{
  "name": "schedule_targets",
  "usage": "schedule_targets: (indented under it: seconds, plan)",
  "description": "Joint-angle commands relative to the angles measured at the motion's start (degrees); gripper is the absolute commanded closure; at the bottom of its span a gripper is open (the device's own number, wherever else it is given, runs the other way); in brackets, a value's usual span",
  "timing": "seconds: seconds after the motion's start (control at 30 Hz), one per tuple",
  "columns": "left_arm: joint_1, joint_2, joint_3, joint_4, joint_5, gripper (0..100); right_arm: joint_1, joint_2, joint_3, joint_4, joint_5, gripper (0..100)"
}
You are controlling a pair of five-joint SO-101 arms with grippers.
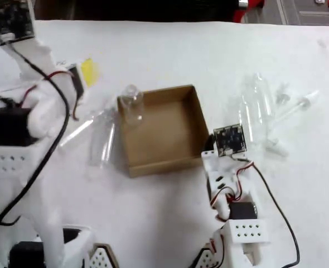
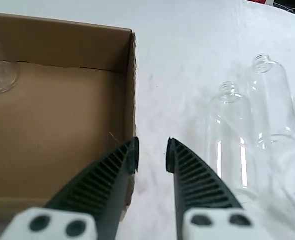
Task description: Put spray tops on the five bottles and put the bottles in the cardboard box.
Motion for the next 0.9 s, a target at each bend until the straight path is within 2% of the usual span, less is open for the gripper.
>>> schedule_targets:
  seconds: [0.0,0.1,0.17,0.33,0.5,0.87]
  plan:
    - [-2.07,-0.22,-6.42,8.53,-5.01,82,0.22,-0.04,-0.53,-1.19,0.70,91.6]
    - [-3.03,0.13,-5.27,15.03,-10.90,82,0.22,-0.13,-0.70,-1.19,0.44,91.4]
    - [-3.30,-0.13,-2.11,15.56,-12.84,82,0.22,-0.13,-0.70,-1.19,0.35,91.4]
    - [-7.52,-0.13,9.93,6.86,-17.23,82,0.22,-0.13,-0.62,-1.27,0.18,91.4]
    - [-11.74,-0.22,20.40,-1.49,-17.23,82,0.22,-0.13,-0.53,-2.59,0.18,91.4]
    - [-11.91,0.04,21.54,-2.55,-17.14,82,0.13,-0.13,0.26,-3.21,0.18,91.7]
